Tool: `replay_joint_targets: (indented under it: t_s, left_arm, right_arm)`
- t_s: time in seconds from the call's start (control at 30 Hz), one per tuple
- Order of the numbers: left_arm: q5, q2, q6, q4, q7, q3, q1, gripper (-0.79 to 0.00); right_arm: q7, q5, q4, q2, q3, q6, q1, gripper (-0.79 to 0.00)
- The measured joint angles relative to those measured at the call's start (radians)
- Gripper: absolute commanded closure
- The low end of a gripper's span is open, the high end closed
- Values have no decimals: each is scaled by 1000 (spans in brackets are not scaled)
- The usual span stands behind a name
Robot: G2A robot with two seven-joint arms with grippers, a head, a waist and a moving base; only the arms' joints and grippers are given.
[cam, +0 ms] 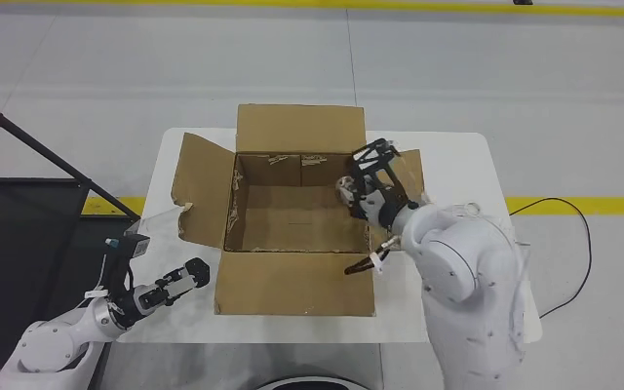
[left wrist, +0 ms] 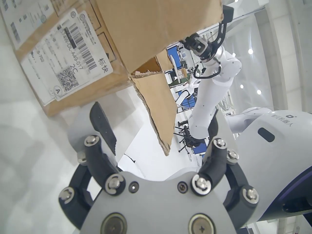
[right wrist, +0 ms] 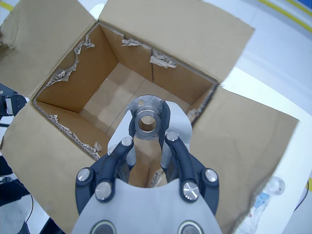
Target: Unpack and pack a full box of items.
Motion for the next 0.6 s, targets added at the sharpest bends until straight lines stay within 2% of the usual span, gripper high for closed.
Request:
replay_joint_targets:
  t_s: [0.13,0.27,0.43,0.6]
  left_arm:
    - [0,0,0,0,0,0,0,-785]
    - [0,0,0,0,0,0,0,-785]
    - [0,0,0,0,0,0,0,-785]
    - [0,0,0,0,0,0,0,-785]
  right_arm:
    - [-31,-22,-111,13,115,45,-86,0]
    - [-76,-34,-157,22,226,106,-161,0]
    - [-118,-22,-118,33,358,162,-219,0]
    - [-126,-12,-19,45,450,192,-205,0]
